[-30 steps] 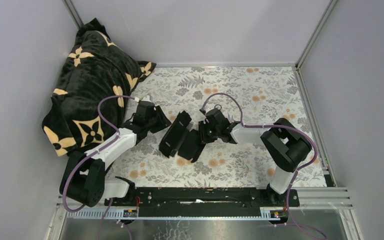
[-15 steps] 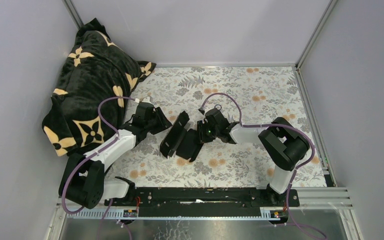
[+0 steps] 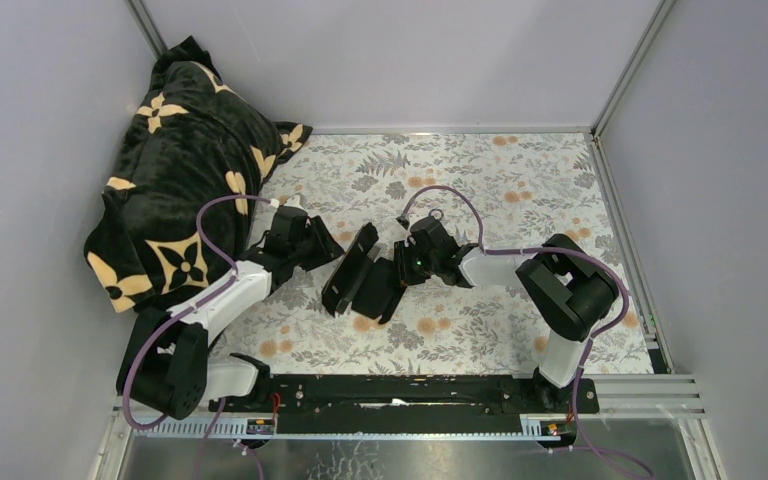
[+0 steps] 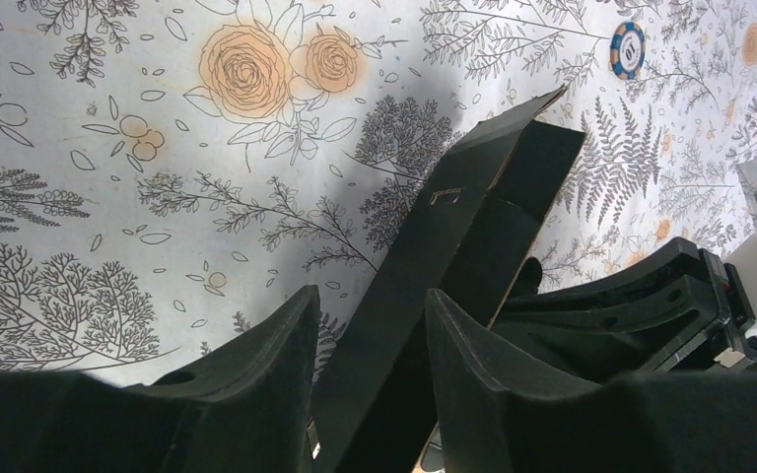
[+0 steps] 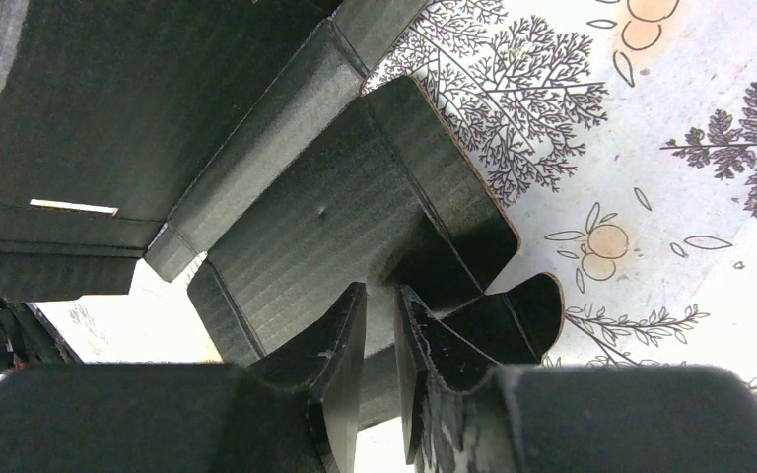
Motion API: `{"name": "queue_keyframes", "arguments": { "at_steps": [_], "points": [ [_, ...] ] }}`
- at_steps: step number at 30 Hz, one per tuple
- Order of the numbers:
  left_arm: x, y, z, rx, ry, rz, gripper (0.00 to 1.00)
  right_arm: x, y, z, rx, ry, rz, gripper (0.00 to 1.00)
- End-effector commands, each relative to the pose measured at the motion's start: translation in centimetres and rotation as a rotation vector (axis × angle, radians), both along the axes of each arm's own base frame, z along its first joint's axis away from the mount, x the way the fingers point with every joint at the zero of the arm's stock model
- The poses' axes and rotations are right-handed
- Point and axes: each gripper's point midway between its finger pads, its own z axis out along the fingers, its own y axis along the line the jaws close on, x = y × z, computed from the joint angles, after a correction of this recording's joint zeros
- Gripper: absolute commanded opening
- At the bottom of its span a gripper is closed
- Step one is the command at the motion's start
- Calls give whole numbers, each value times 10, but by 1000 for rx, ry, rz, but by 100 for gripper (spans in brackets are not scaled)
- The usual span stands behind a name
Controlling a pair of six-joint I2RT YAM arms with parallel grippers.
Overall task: Fold the paper box
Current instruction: Fold the paper box at the center of the board.
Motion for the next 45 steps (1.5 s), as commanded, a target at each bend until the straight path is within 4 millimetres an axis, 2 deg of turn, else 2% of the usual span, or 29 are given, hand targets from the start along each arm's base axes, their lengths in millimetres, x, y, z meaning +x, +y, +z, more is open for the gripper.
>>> {"name": "queue_keyframes", "arguments": {
  "at_steps": [1,11,28,45],
  "points": [
    [3,-8,17,-27,-57,-36,51,-49,-53,-69,-261,192,-2,25],
    [2,-10,26,-41,-75,-47,53,-50,-53,-69,-259,194,-2,26],
    [-1,-19,28,-47,-75,-76,53,-49,-54,-70,-263,194,-1,25],
    [-8,-37,19,-14,-57,-114,53,-49,-54,-71,-268,195,1,25]
  ]
}}
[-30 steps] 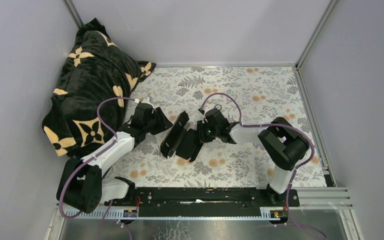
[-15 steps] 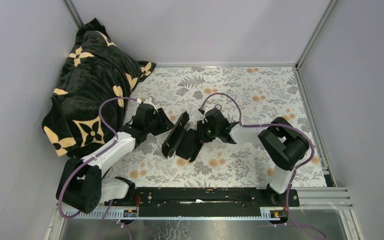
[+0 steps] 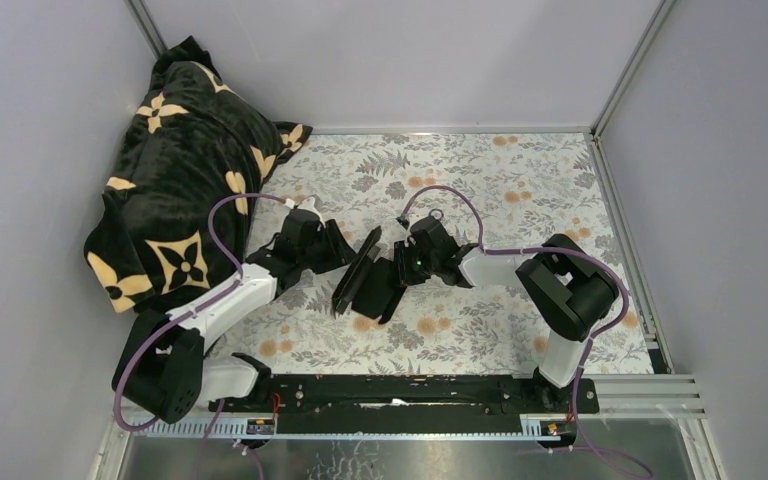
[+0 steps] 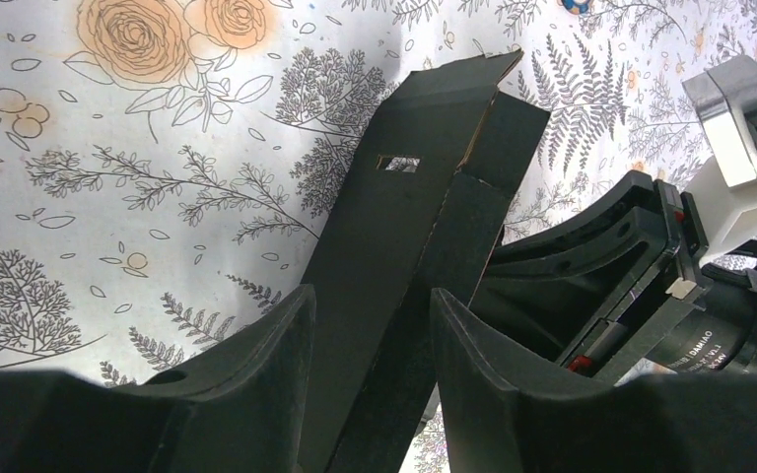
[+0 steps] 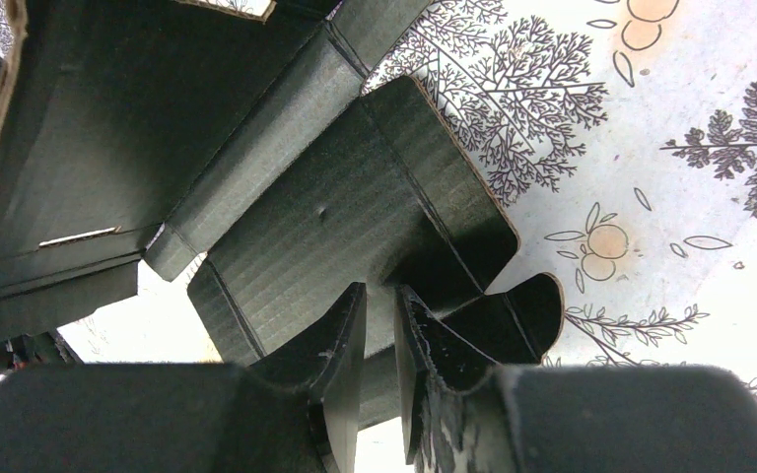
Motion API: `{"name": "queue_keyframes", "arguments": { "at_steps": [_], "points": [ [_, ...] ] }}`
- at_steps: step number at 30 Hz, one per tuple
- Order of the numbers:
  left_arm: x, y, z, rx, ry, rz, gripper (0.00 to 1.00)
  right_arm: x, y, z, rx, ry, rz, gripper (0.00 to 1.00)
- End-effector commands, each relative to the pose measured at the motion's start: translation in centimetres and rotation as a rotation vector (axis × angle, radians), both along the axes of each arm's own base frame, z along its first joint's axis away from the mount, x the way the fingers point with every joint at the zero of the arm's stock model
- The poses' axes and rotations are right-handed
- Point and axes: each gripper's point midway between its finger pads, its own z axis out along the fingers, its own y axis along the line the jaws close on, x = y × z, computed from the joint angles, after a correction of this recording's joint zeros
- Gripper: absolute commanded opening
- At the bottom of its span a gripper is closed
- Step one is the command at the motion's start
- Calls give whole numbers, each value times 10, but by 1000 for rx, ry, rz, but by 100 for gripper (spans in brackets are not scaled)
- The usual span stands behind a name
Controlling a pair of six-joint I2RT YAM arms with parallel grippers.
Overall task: Fold the paper box
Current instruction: Fold the paper box at the center of the board.
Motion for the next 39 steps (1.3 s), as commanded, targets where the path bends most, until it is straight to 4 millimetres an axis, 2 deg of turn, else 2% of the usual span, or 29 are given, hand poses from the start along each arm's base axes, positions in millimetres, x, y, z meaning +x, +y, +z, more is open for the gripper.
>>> {"name": "queue_keyframes", "arguments": {
  "at_steps": [1,17,26,39],
  "points": [
    [7,-8,8,9,-40,-12,53,-49,-54,-70,-268,193,1,25],
    [1,-14,-7,94,-21,-22,52,-51,-55,-73,-266,197,0,25],
    [5,-4,-11,163,-26,13,52,-52,-55,-73,-265,201,2,25],
    [2,6,-29,233,6,34,51,-53,-54,-73,-261,203,5,25]
  ]
}}
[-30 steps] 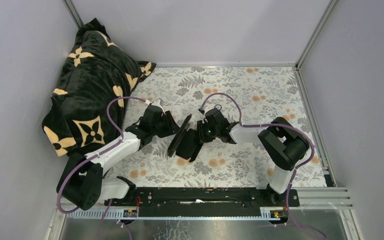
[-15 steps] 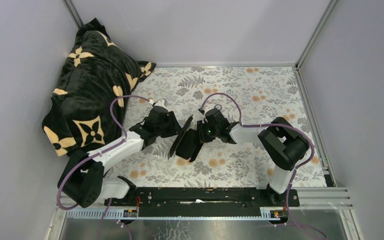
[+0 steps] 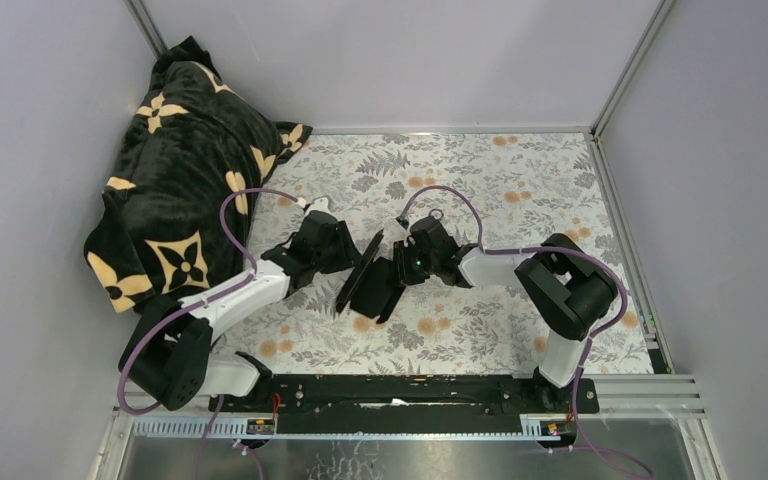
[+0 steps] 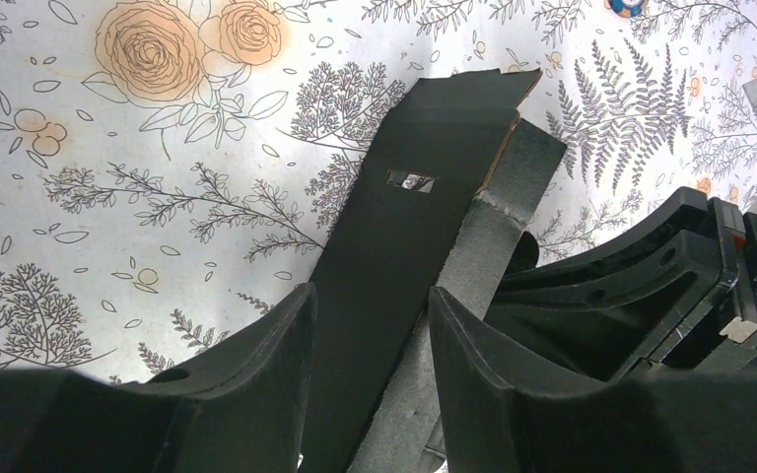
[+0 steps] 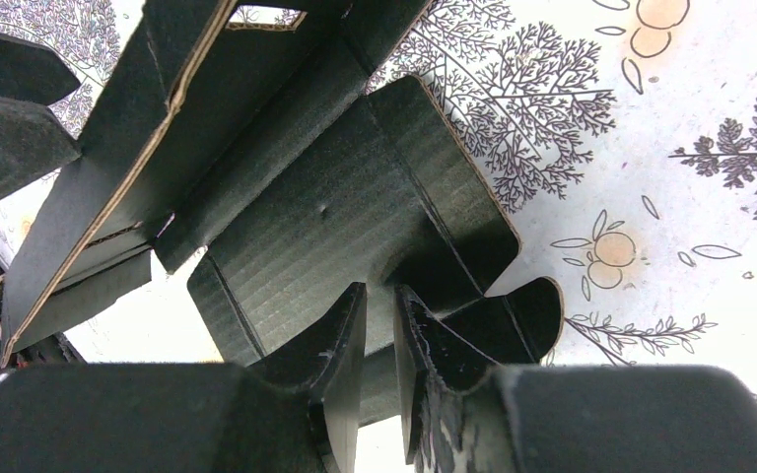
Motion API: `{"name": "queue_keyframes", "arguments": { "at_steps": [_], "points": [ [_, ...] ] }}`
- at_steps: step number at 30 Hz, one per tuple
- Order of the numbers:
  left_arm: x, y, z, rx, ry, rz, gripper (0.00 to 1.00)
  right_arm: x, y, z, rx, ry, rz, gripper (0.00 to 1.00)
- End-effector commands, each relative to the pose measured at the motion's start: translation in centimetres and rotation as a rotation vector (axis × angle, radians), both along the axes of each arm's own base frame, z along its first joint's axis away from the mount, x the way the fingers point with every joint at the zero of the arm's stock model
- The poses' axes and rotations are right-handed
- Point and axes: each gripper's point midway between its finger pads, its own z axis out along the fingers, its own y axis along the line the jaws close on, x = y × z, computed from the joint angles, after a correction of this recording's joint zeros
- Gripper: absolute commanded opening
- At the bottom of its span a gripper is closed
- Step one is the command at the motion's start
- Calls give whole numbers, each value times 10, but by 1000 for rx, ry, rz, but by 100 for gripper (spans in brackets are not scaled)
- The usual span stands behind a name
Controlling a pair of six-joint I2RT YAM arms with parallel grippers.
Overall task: Fold the paper box
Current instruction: Fold the paper box at the center of the board.
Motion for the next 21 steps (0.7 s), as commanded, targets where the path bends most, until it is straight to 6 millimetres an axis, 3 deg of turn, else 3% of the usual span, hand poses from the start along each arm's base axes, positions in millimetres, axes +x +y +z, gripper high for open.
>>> {"name": "queue_keyframes", "arguments": {
  "at_steps": [1,21],
  "points": [
    [-4,13,-15,98,30,12,51,-53,-56,-73,-272,204,2,25],
    [-3,27,-22,177,31,43,51,-54,-56,-72,-270,206,7,25]
  ]
}}
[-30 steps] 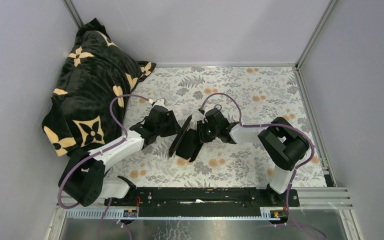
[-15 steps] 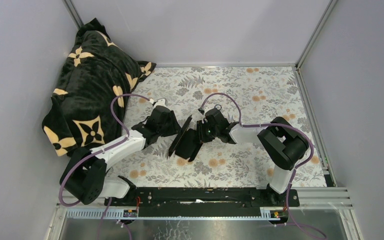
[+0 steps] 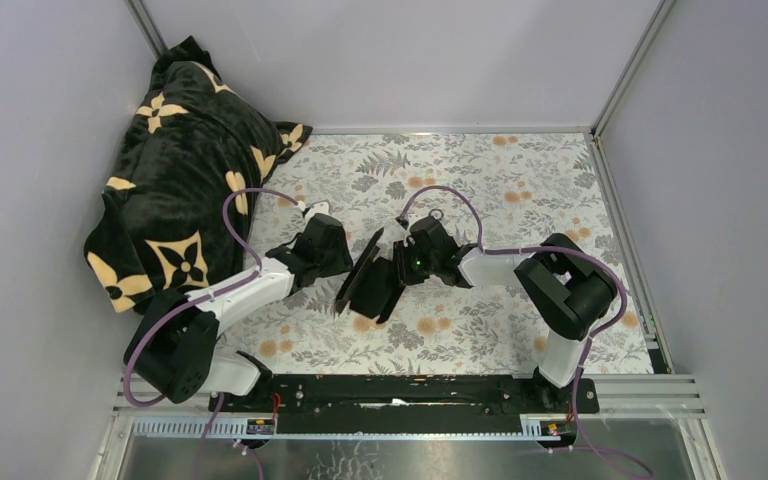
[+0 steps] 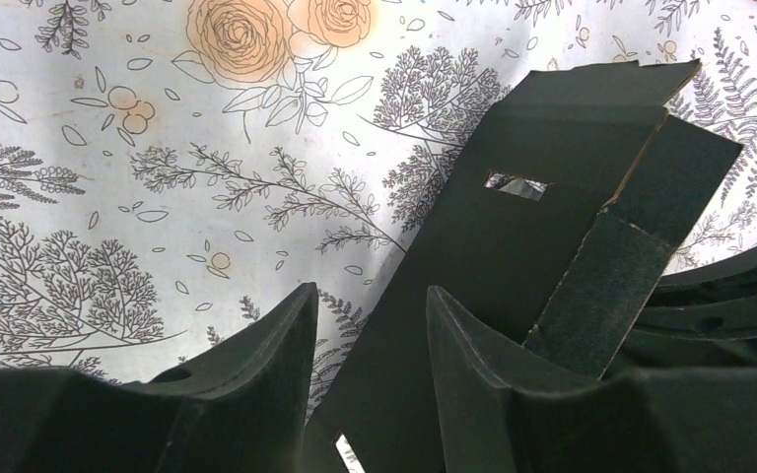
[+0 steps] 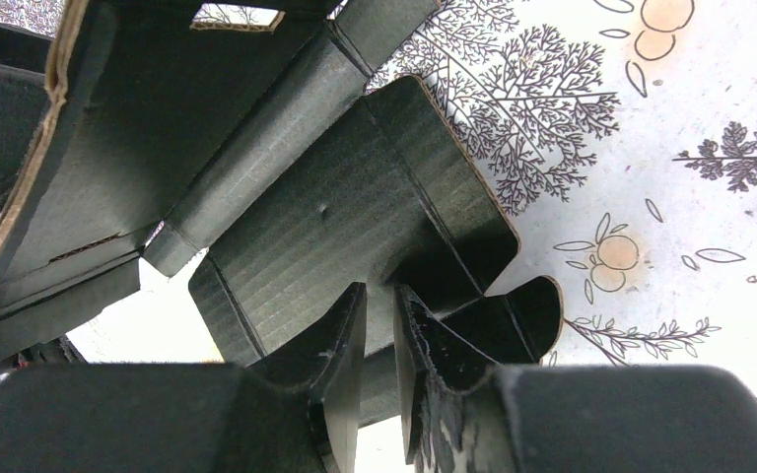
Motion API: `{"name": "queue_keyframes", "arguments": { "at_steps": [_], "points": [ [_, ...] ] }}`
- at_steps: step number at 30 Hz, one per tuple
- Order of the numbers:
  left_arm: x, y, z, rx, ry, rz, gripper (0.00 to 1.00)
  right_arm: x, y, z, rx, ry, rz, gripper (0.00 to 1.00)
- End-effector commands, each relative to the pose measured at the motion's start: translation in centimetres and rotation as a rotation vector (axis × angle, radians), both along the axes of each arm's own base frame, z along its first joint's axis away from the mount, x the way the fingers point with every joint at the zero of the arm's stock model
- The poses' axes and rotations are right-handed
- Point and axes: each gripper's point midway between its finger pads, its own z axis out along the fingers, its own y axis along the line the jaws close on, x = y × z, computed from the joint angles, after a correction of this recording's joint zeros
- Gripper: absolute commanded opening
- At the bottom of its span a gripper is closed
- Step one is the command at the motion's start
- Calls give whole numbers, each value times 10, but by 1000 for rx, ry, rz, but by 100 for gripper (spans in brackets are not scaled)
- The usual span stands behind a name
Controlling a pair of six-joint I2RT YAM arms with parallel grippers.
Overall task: Fold the paper box
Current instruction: Fold the paper box at the center of the board.
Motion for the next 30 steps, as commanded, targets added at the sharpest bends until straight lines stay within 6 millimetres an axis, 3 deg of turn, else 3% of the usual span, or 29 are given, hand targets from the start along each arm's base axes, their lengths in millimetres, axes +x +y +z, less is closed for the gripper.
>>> {"name": "queue_keyframes", "arguments": {
  "at_steps": [1,14,30],
  "points": [
    [-1,8,-2,47,-7,6,51,-54,-56,-72,-274,207,6,25],
    [9,12,38,-39,-92,14,55,-53,-57,-70,-280,203,8,25],
    [8,4,48,-149,-100,-15,55,-54,-58,-71,-281,204,10,25]
  ]
}}
